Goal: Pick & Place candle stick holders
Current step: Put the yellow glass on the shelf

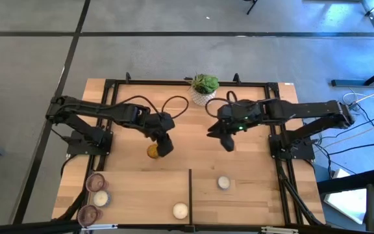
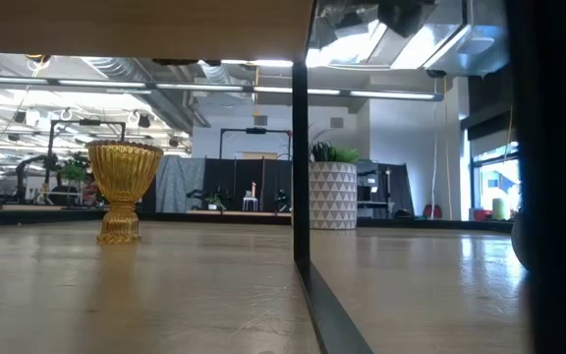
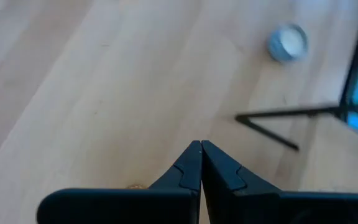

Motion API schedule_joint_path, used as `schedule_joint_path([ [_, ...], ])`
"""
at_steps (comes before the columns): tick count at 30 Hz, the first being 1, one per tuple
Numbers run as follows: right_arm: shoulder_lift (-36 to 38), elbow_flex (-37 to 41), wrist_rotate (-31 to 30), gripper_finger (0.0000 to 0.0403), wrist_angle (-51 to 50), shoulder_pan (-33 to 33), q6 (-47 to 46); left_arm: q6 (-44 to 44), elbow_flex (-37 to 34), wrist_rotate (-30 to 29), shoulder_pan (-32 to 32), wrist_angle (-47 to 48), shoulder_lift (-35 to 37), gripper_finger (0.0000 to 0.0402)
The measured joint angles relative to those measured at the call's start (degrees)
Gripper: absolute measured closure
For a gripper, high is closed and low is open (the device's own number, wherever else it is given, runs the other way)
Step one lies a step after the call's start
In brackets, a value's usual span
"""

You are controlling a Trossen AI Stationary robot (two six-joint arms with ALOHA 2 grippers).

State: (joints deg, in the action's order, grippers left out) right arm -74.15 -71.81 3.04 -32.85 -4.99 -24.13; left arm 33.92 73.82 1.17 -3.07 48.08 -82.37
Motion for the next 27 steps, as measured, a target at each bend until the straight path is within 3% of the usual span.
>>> schedule_joint_path([
  [5, 4.80, 0.00, -1.75, 0.0292, -3.06, 0.02, 6.66, 14.34, -0.42, -3.95, 1.08, 0.87, -0.04, 0.0400],
  [9, 7.53, 0.00, -3.29, 0.0292, 0.50, 0.02, 7.77, 24.64, -1.79, -5.02, 1.77, 3.66, -0.10, 0.0400],
  [14, 8.68, -0.04, -3.31, 0.0292, 4.79, -0.07, 5.05, 20.79, -2.21, -1.57, 1.64, 3.61, -0.13, 0.0390],
  [19, 8.42, -0.07, -6.77, 0.0292, 5.58, -0.37, -0.97, 13.13, -2.21, 0.20, 1.70, 4.83, -0.13, 0.0352],
  [24, 7.67, -0.09, -8.89, 0.0292, 5.85, -1.55, -4.01, 10.45, -2.21, -1.27, 0.31, 20.33, -0.13, 0.0301],
  [27, 6.77, -0.09, -12.20, 0.0292, 5.97, -2.98, -5.48, 14.57, -2.21, -3.16, -0.08, 25.48, -0.13, 0.0269],
])
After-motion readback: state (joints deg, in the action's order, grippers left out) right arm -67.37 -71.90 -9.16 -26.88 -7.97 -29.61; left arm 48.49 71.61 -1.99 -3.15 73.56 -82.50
